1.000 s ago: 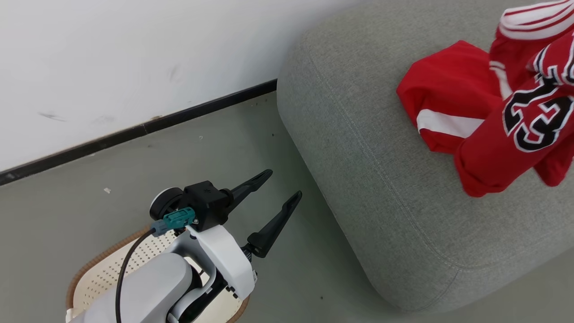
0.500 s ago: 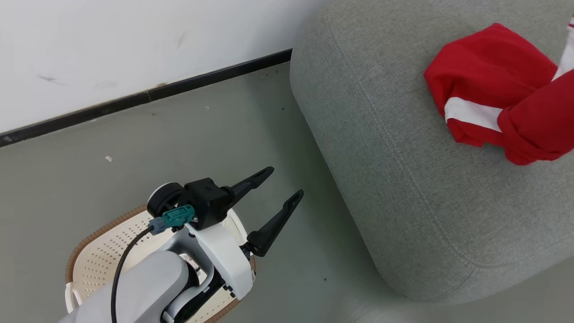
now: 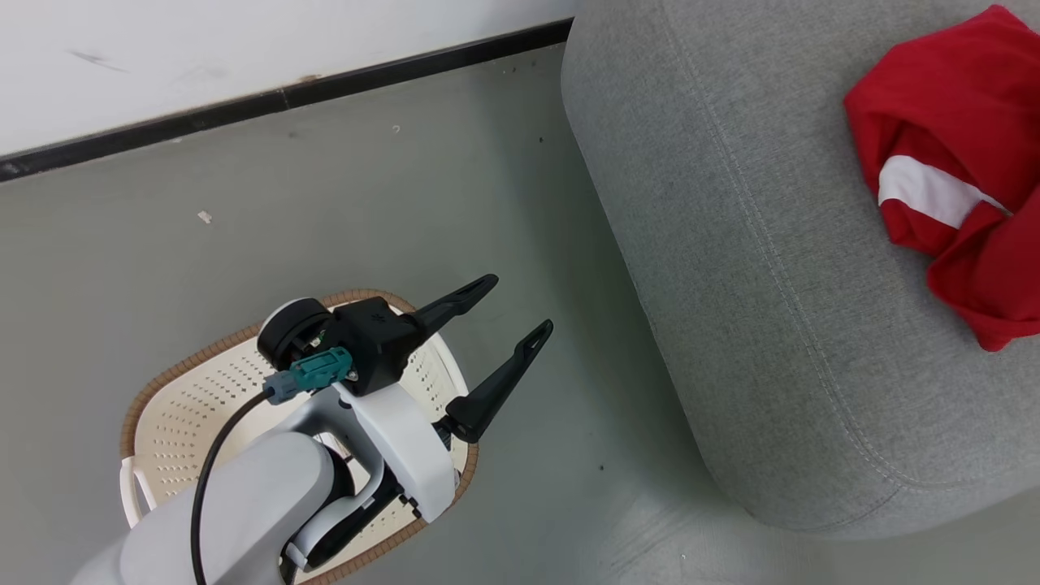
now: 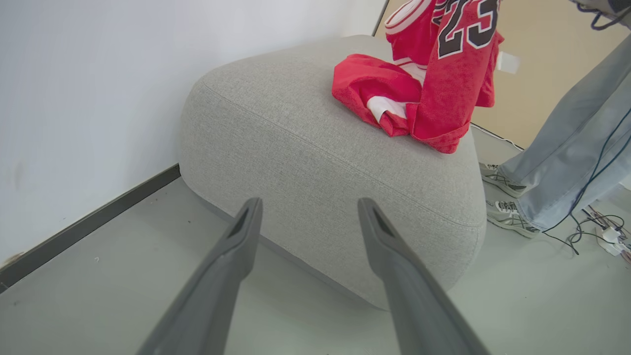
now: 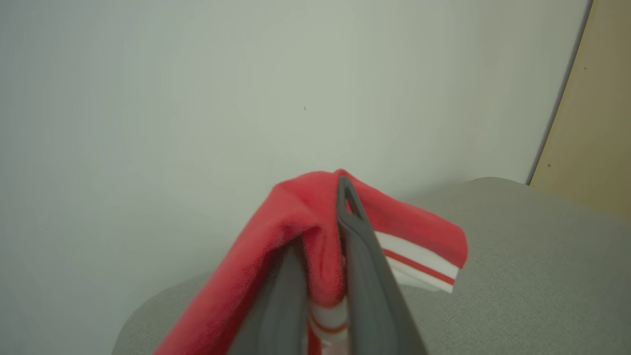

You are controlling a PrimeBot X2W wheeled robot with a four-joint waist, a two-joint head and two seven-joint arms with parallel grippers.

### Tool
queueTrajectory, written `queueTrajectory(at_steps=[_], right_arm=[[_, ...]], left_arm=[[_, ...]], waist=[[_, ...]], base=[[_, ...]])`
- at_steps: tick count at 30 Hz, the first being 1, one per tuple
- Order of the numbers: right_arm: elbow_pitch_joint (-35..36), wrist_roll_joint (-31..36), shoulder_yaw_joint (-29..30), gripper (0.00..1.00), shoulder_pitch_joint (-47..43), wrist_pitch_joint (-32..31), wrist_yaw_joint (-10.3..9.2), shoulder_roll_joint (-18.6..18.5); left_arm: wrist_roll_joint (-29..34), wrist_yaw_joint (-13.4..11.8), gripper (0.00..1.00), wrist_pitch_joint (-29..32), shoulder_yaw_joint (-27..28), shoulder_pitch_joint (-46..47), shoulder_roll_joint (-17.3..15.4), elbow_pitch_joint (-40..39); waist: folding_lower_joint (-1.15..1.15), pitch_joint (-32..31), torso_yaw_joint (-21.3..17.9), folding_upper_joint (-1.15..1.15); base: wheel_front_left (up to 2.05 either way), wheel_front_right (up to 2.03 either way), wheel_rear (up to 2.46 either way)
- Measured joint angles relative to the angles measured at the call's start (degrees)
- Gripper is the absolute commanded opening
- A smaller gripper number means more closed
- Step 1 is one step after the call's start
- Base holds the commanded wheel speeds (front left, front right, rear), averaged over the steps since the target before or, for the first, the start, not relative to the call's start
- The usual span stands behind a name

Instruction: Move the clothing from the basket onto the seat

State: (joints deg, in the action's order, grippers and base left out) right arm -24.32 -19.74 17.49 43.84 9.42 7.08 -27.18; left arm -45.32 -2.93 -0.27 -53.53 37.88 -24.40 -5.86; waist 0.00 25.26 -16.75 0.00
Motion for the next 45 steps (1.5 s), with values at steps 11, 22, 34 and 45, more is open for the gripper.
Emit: queueTrajectory(at_steps=[11,22,34,45], right_arm=[[-7.75,3.30,-1.85,0.00,0.18,-1.79,0.00,0.89],[-13.61,5.73,-3.24,0.00,0.01,-5.54,0.00,2.47],[-18.36,5.52,-5.73,0.21,0.24,-11.73,0.00,2.75],[-17.52,2.02,-13.04,1.00,1.21,-15.92,0.00,1.20]], left_arm=[[1.02,0.07,1.00,0.47,0.43,1.91,-0.96,-1.30],[1.07,0.64,1.00,0.74,0.79,3.32,-1.29,-1.62],[1.15,1.82,1.00,0.19,1.58,4.91,-1.34,-0.75],[1.14,2.58,1.00,-1.13,1.62,4.92,-1.10,0.99]], waist=[[0.00,4.03,1.95,0.00],[0.00,6.54,3.29,0.00],[0.00,6.45,3.34,0.00],[0.00,4.35,2.86,0.00]], base=[[0.00,0.00,0.00],[0.00,0.00,0.00],[0.00,0.00,0.00],[0.00,0.00,0.00]])
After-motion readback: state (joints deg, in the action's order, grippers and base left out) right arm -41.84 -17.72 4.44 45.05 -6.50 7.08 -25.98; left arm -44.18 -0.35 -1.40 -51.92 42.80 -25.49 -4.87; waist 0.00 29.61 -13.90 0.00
